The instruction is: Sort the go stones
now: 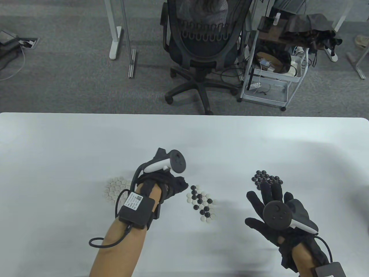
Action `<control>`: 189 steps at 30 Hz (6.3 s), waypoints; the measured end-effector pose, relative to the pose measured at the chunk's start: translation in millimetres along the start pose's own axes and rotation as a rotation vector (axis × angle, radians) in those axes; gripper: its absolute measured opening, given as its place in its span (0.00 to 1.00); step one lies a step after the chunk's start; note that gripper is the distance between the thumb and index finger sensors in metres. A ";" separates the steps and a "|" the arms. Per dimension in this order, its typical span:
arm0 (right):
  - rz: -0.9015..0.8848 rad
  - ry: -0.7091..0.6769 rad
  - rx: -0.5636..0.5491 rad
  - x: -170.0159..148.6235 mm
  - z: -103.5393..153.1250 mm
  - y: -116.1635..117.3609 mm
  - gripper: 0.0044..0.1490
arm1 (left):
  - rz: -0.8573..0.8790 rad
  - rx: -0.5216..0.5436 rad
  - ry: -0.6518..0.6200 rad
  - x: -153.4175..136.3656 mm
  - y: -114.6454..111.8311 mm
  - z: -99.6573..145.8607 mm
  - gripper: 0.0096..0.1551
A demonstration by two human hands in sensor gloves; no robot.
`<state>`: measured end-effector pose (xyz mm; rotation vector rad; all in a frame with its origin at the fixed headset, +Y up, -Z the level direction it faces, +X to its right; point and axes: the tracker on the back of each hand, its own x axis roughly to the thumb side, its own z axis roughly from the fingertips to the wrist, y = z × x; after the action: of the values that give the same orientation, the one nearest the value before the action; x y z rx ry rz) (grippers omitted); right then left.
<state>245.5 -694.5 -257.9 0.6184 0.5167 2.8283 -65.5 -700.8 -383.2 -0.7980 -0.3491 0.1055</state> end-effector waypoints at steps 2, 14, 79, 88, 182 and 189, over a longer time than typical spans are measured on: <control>0.000 0.000 0.001 0.0 0.0 0.0 0.54 | -0.028 -0.012 -0.015 14.4 -3.5 -14.7 0.39; -0.005 -0.001 0.000 -0.6 1.0 -0.8 0.54 | 0.010 -0.047 0.091 17.0 -8.2 -76.2 0.40; -0.004 0.005 0.023 -1.5 -0.2 0.3 0.54 | -0.254 -0.154 -0.152 96.1 -35.3 -67.2 0.38; -0.008 0.010 0.022 -2.0 1.4 -0.3 0.54 | 0.017 -0.068 0.071 37.9 2.7 -85.2 0.40; 0.001 0.022 0.049 -1.3 -0.9 1.5 0.54 | 0.055 -0.084 0.429 -123.8 -16.4 8.5 0.40; -0.003 0.023 0.048 -1.7 -0.9 1.0 0.54 | 0.059 -0.068 0.420 -121.7 -13.3 12.3 0.41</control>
<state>246.5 -696.2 -259.0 0.5943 0.5905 2.8307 -184.3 -728.8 -398.2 -0.8748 0.0686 -0.0202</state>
